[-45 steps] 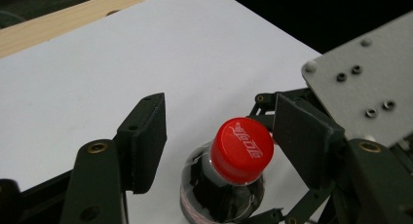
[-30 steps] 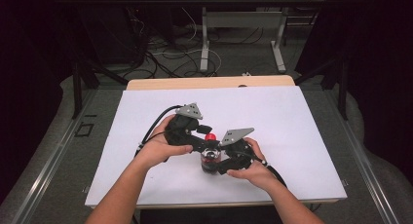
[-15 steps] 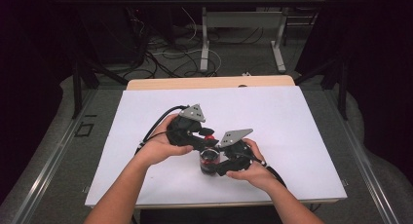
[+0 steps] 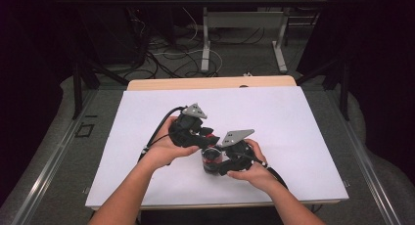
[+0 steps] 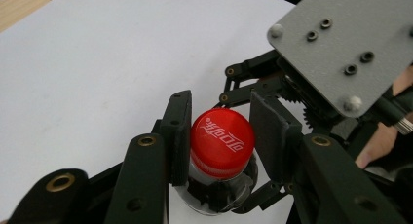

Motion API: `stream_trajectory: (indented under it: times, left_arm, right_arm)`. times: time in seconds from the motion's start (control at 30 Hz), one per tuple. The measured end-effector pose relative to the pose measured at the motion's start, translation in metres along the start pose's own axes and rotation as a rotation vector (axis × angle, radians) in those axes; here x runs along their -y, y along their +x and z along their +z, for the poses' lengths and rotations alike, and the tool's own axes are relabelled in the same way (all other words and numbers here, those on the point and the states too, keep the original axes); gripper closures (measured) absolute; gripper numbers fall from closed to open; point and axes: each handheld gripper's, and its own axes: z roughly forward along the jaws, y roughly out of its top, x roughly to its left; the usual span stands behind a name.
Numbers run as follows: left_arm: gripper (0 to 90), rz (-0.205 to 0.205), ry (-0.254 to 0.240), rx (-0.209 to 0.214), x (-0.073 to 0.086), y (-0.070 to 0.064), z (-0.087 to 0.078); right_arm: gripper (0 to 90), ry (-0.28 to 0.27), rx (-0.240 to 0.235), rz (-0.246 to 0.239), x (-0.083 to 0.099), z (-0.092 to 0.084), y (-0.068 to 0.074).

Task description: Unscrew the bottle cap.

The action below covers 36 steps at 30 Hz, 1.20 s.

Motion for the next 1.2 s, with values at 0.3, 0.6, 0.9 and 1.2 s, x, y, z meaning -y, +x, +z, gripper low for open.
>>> stream_trajectory:
  times: [0.3,0.6,0.9,1.2]
  left_arm:
    - [61.6,-0.202,-0.016,-0.108,-0.006,-0.008,0.005]
    - [61.5,-0.321,0.001,-0.201,-0.012,-0.013,0.011]
    - [59.7,-0.362,-0.017,-0.150,-0.015,-0.010,0.010]
    - [42.0,-0.180,-0.080,-0.077,-0.010,0.005,0.000]
  right_arm:
    - [30.7,0.001,0.035,0.021,0.000,-0.003,-0.003]
    - [30.8,0.001,0.092,0.041,0.001,-0.001,-0.002]
    - [30.8,-0.011,0.110,0.046,0.002,-0.002,-0.003]
    - [30.8,-0.030,0.058,0.050,0.001,-0.003,-0.004]
